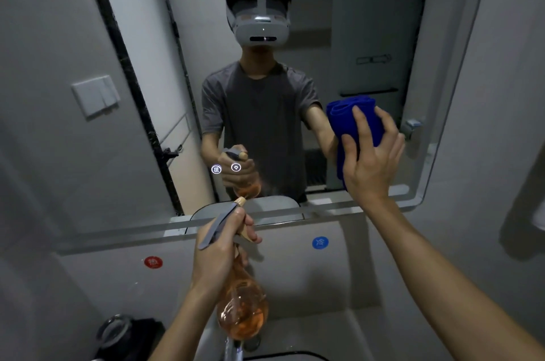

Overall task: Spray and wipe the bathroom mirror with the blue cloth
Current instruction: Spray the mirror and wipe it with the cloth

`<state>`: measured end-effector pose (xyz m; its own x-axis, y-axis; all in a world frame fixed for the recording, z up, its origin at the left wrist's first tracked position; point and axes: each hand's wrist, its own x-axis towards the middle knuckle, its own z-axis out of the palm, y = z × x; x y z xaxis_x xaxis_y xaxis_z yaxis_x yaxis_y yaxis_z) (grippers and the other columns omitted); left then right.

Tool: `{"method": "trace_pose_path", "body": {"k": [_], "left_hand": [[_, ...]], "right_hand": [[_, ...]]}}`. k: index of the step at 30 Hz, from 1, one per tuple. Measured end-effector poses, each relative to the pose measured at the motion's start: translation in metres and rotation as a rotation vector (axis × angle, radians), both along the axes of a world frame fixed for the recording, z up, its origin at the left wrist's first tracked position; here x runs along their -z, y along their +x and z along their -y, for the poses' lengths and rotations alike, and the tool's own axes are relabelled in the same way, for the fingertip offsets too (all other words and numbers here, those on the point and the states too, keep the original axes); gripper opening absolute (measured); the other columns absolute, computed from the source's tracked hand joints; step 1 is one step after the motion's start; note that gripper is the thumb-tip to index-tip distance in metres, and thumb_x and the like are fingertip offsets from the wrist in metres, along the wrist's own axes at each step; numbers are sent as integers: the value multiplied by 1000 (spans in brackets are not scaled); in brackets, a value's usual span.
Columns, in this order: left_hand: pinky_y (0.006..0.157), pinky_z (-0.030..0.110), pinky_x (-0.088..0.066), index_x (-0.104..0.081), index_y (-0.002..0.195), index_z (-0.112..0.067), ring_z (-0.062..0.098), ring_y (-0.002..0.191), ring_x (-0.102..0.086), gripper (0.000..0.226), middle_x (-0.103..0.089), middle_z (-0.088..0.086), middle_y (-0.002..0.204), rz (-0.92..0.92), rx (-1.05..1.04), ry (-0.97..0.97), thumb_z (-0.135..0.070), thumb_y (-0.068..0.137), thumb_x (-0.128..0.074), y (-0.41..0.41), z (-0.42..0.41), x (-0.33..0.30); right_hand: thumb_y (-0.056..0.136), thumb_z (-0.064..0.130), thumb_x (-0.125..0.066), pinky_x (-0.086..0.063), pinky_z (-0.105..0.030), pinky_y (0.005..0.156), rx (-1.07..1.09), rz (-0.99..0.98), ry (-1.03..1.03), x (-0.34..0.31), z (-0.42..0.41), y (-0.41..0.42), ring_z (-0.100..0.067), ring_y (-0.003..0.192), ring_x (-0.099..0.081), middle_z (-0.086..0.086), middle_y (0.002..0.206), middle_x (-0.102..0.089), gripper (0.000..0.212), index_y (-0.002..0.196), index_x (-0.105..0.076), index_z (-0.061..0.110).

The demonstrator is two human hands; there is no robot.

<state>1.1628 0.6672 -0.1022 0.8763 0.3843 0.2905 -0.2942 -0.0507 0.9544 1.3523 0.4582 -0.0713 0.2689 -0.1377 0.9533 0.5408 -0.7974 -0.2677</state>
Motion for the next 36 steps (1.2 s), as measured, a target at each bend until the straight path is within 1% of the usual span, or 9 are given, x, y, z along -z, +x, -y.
{"method": "trace_pose_path", "body": {"k": [3, 7, 13, 17, 21, 24, 29, 33, 36], "left_hand": [[61, 39, -54, -70, 93, -5, 31, 84, -73, 39, -74, 15, 83, 14, -7, 15, -41, 86, -57, -1, -13, -4], [55, 36, -55, -70, 97, -2, 31, 88, -74, 37, -75, 17, 88, 44, -27, 23, -37, 93, -57, -1, -25, -10], [77, 59, -52, -70, 97, -3, 42, 94, -71, 36, -72, 25, 93, 55, 1, -29, -37, 92, -58, -4, -43, -10], [56, 40, -55, -69, 98, -2, 37, 92, -71, 37, -72, 21, 92, 69, -21, -8, -37, 94, -58, -9, -56, -8], [51, 29, -54, -67, 99, -1, 28, 86, -73, 40, -72, 19, 91, 71, -30, 15, -37, 90, -54, -14, -72, -10], [51, 30, -54, -68, 97, 0, 28, 87, -73, 35, -73, 18, 89, 73, -22, 22, -32, 95, -52, -13, -80, -11], [49, 28, -55, -69, 92, -4, 27, 80, -72, 28, -74, 16, 85, 79, -2, -40, -23, 99, -51, -12, -87, -14], [46, 27, -54, -68, 88, -2, 21, 77, -73, 28, -74, 8, 80, 126, 2, -14, -23, 97, -51, -14, -94, -21], [45, 26, -53, -67, 88, -3, 22, 78, -72, 26, -73, 6, 79, 152, 7, -14, -21, 97, -50, -18, -102, -22]], "right_hand": [[102, 37, -50, -37, -39, 89, 8, 68, -32, -38, -14, -1, -33, 106, -50, -14, 144, -48, 42, 143, -50, 27], [101, 44, -52, -36, -35, 85, 44, 105, -22, -71, -43, -7, -32, 101, -52, -12, 142, -52, 44, 141, -55, 28], [100, 39, -54, -40, -47, 89, 20, 83, -199, 29, -79, -22, -37, 109, -45, -6, 149, -31, 46, 144, -42, 35], [93, 36, -56, -49, -54, 84, -117, 43, -561, 132, -110, -48, -37, 111, -44, -8, 149, -31, 54, 145, -40, 35], [91, 30, -52, -52, -49, 76, -141, 56, -655, 135, -109, -47, -34, 101, -46, -7, 144, -38, 51, 141, -45, 36], [86, 12, -64, -45, -46, 86, -77, 97, -450, 89, -83, -32, -38, 102, -49, -8, 144, -39, 63, 142, -45, 34], [102, 29, -52, -38, -38, 96, 51, 34, 155, -15, -34, -5, -36, 114, -46, -16, 145, -44, 41, 143, -49, 26], [103, 31, -52, -33, -29, 101, 42, 65, 125, 17, -58, -14, -36, 113, -46, -12, 145, -39, 40, 142, -50, 22], [102, 33, -50, -38, -41, 94, -30, 30, -60, 79, -108, -36, -41, 106, -51, -14, 143, -35, 39, 141, -46, 25]]}}
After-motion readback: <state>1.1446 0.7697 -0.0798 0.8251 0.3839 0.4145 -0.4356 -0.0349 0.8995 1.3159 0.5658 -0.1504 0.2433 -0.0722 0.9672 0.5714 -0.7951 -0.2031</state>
